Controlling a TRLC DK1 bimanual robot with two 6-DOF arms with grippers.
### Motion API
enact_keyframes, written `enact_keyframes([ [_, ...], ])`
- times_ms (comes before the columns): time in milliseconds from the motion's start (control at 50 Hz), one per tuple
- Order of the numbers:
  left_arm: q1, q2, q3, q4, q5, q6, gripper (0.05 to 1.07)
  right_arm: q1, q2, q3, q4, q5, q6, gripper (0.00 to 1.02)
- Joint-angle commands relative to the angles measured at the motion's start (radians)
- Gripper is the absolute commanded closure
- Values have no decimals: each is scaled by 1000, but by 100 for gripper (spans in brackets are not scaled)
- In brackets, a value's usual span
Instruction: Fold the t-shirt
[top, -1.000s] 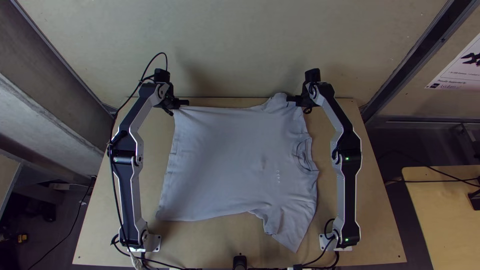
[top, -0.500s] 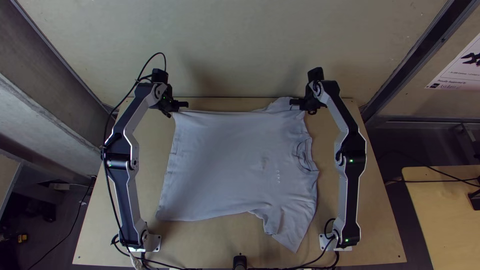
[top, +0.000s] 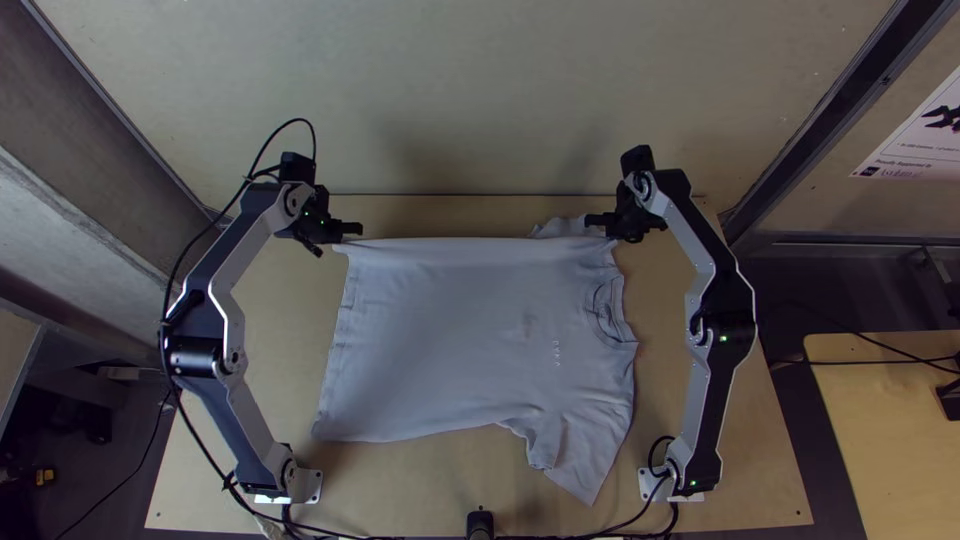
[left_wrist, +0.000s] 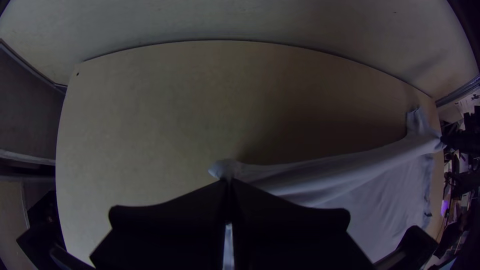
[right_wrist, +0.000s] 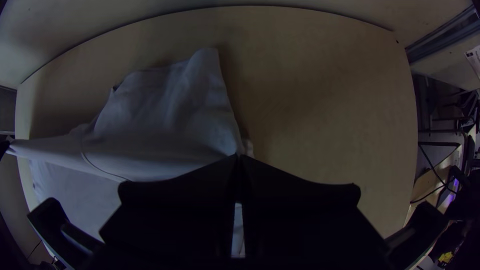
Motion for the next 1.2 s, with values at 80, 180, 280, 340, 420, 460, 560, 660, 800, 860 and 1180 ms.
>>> enact_keyframes([
  [80,24,-125,-120,9,-4,30,105,-3,-135,-136,10,17,-10,100],
  [180,36,-180,-175,13,-1,36,105,3,-200,-216,29,17,-10,100],
  [280,45,-232,-236,21,1,44,105,12,-262,-294,47,17,-10,100],
  [340,50,-262,-276,27,1,46,105,17,-295,-338,55,15,-8,100],
  [420,55,-295,-328,35,1,47,105,25,-335,-395,59,15,-4,100],
  [460,55,-312,-356,41,1,47,105,29,-356,-427,67,15,-1,100],
  [560,55,-355,-426,61,1,44,105,43,-416,-521,105,15,4,100],
  [660,55,-394,-491,88,1,36,105,48,-457,-598,133,17,10,100],
  [800,45,-409,-554,110,1,26,105,48,-496,-691,161,18,16,100],
  [860,44,-417,-572,113,1,23,105,48,-509,-730,178,18,21,100],
  [1180,35,-404,-683,200,-1,0,105,51,-512,-877,271,18,30,100],
])
